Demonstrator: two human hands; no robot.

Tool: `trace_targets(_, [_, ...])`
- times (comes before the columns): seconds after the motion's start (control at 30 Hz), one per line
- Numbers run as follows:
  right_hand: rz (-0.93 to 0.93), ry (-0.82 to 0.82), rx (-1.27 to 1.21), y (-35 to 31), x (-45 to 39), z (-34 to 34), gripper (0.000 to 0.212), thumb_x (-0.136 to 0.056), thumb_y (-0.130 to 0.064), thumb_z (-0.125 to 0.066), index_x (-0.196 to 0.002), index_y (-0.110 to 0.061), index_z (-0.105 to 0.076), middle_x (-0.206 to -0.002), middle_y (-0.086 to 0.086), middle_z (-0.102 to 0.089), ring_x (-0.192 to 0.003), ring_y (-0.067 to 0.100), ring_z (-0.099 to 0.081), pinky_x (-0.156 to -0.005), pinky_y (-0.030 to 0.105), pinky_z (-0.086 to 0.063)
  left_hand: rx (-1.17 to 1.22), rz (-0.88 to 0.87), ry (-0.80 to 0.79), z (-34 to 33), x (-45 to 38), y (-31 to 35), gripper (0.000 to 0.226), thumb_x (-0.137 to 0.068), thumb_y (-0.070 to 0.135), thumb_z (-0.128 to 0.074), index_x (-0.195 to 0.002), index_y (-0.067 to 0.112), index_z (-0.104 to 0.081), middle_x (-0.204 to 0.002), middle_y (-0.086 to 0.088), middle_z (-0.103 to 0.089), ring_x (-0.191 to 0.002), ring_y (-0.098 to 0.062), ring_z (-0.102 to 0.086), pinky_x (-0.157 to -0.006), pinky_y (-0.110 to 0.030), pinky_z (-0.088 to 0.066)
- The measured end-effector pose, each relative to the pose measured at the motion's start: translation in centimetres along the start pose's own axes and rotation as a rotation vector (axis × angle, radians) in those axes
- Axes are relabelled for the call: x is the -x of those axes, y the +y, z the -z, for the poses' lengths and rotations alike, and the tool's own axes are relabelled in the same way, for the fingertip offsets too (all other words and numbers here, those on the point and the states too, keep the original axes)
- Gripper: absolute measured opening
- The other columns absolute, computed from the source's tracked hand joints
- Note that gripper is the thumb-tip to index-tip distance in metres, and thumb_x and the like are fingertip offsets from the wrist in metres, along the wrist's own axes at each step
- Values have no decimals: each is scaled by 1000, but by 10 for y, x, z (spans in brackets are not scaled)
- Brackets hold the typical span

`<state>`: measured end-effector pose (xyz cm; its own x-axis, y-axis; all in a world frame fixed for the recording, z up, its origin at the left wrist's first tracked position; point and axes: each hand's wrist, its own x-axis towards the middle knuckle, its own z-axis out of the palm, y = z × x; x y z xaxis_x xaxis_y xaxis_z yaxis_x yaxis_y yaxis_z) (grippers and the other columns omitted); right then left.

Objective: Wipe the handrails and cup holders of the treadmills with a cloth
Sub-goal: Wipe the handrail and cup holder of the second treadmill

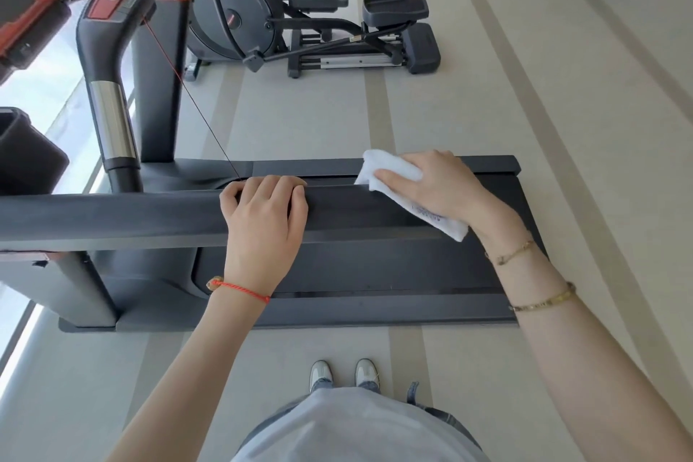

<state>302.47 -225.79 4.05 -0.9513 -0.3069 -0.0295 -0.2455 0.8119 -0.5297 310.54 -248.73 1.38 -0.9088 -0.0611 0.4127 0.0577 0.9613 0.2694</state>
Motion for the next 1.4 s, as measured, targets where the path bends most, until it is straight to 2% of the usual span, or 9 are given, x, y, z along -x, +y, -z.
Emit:
trace_targets(0.1, [52, 63, 148, -6, 1, -7, 40, -84, -67, -33, -80, -39, -61, -65, -17, -62, -67, 7, -59, -55, 26, -37, -2, 1, -5, 1, 0, 0, 30, -102, 18, -39, -100, 17, -68, -91, 4, -67, -92, -22, -59, -98, -40, -30])
trace_targets(0.2, [253, 427, 237, -4, 25, -28, 32, -91, -59, -43, -89, -35, -64, -77, -14, -64, -71, 13, -60, -58, 29, -38, 9, 8, -2, 1, 0, 0, 28, -102, 17, -41, -99, 17, -69, -90, 4, -67, -91, -22, -60, -99, -40, -30])
trace_targets(0.3, [462, 565, 180, 9, 38, -40, 34, -97, -45, -53, -102, -15, -69, -98, -4, -69, -89, 19, -64, -78, 33, -48, 28, 9, 7, 1, 0, -1, 27, -102, 17, -43, -100, 17, -70, -92, 4, -68, -92, -22, -60, -99, -39, -30])
trace_targets(0.37, [482, 574, 217, 11, 38, -41, 34, -97, -43, -55, -103, -12, -69, -102, -2, -69, -92, 21, -65, -82, 34, -49, 40, 8, 4, 1, 1, 0, 26, -102, 17, -44, -102, 17, -70, -92, 5, -68, -93, -22, -60, -100, -40, -30])
trace_targets(0.47, [470, 551, 297, 0, 33, -40, 36, -97, -48, -53, -103, -16, -69, -97, -4, -69, -83, 20, -65, -72, 31, -48, 107, 21, 11, 2, 1, -2, 23, -102, 18, -47, -110, 16, -68, -99, 5, -69, -97, -19, -60, -104, -38, -29])
trace_targets(0.6, [446, 438, 423, -30, 19, -37, 48, -97, -58, -35, -100, -21, -66, -80, -6, -65, -63, 18, -59, -55, 26, -30, 161, 32, 35, 7, 3, -10, 24, -101, 18, -49, -116, 14, -66, -104, 4, -69, -103, -21, -59, -107, -39, -33])
trace_targets(0.73, [486, 389, 515, -60, 7, -53, 52, -98, -57, -30, -99, -17, -64, -74, -3, -60, -55, 19, -55, -51, 26, -27, 78, 79, 73, 14, 10, -30, 23, -100, 19, -48, -111, 17, -68, -108, 5, -69, -108, -22, -59, -111, -44, -30])
trace_targets(1.13, [571, 452, 608, -158, -24, -114, 50, -98, -56, -34, -99, -16, -64, -72, -4, -56, -53, 13, -51, -51, 25, -28, 35, 174, 110, 53, 23, -128, 21, -100, 20, -53, -116, 18, -67, -118, 4, -66, -118, -20, -55, -113, -52, -27])
trace_targets(1.4, [569, 418, 558, -246, -49, -168, 52, -99, -58, -31, -103, -16, -62, -75, -3, -57, -56, 15, -53, -51, 26, -30, 30, 164, 97, 82, 23, -218, 20, -99, 20, -54, -115, 20, -66, -117, 6, -65, -118, -18, -53, -118, -41, -19])
